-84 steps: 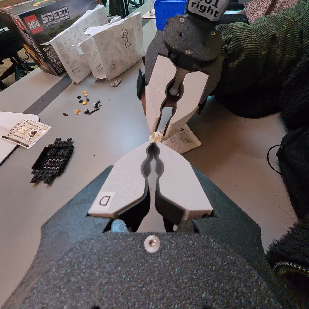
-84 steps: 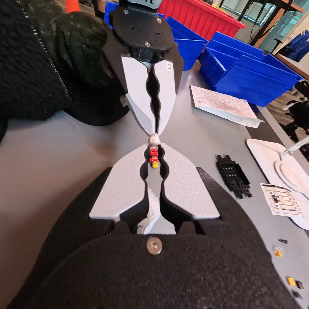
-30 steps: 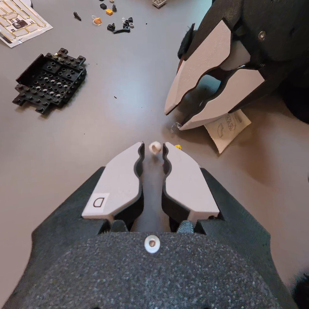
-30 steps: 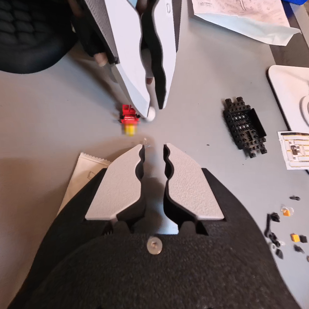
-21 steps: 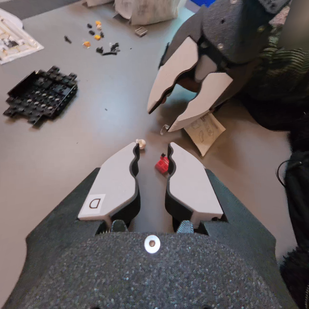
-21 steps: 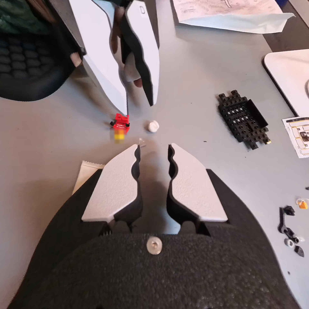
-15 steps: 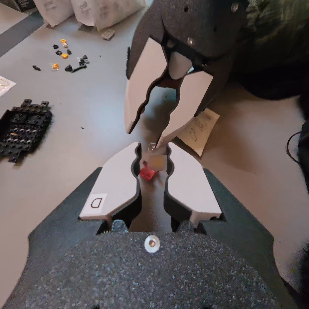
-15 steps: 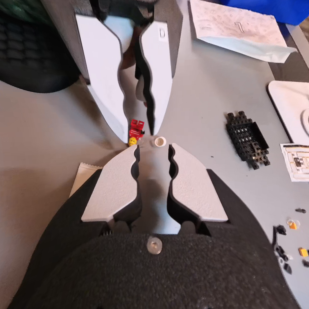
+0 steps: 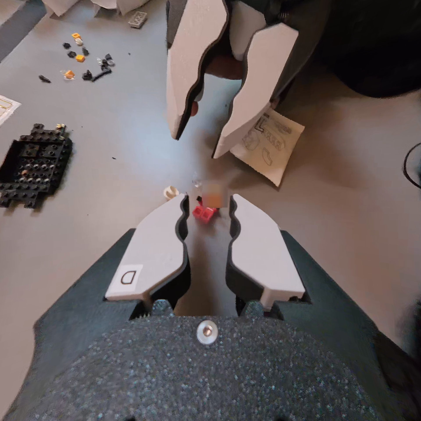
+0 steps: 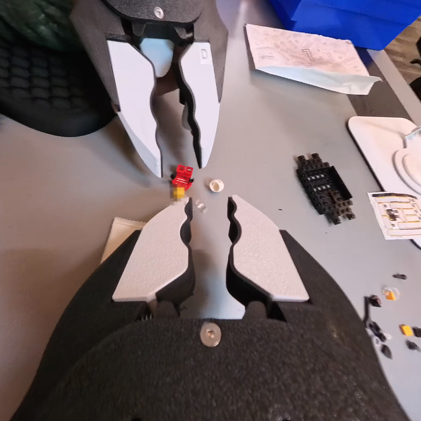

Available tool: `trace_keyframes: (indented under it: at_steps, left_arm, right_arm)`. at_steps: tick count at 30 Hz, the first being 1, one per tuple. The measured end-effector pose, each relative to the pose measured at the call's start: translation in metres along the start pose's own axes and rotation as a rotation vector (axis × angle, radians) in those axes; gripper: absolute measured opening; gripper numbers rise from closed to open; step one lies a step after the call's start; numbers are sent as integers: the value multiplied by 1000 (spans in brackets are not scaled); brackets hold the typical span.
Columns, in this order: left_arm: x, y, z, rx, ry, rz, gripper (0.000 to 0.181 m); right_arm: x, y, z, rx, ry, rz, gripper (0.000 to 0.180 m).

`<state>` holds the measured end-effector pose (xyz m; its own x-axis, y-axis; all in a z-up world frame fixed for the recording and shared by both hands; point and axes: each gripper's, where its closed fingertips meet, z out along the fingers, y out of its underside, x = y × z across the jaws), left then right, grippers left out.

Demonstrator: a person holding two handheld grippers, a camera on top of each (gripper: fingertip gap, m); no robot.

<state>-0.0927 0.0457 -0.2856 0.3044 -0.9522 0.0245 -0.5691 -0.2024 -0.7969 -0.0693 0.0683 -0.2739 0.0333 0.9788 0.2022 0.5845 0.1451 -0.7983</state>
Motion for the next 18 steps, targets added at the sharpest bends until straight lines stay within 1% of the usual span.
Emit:
trace_keyframes:
  at_steps: [2, 3, 4, 5, 6, 7, 9, 12, 14, 16, 18]
  left_arm:
    - [2, 9, 4, -44, 24, 0, 39]
    - [2, 15, 7, -75, 26, 5, 39]
    - [3, 22, 10, -111, 27, 12, 33]
    - [5, 20, 11, -100, 38, 4, 22]
    - [3, 19, 10, -111, 20, 10, 16]
    - [0, 19, 10, -118, -10, 29, 16]
    - [1, 10, 6, -77, -24, 58, 15]
    - [3, -3, 0, -26, -46, 95, 16]
    - [7, -7, -1, -15, -45, 112, 16]
    - [7, -8, 0, -20, -62, 129, 16]
    - [8, -9, -1, -20, -61, 129, 16]
  right_arm:
    - [-9, -1, 0, -3, -39, 3, 27]
    - [-13, -2, 0, -8, -54, 2, 26]
    - [-17, -1, 2, -19, -67, 2, 26]
    - [-19, -1, 3, -28, -77, 1, 26]
    - [-21, 0, 4, -37, -85, 1, 26]
    - [-23, 2, 5, -48, -91, 1, 26]
    - [-26, 5, 8, -73, -102, -2, 26]
    - [-27, 1, 9, -56, -99, -11, 25]
    - [-27, -6, 8, -21, -88, -21, 20]
    - [-29, -8, 7, -23, -90, -50, 10]
    - [-29, -10, 5, -19, -73, -81, 9]
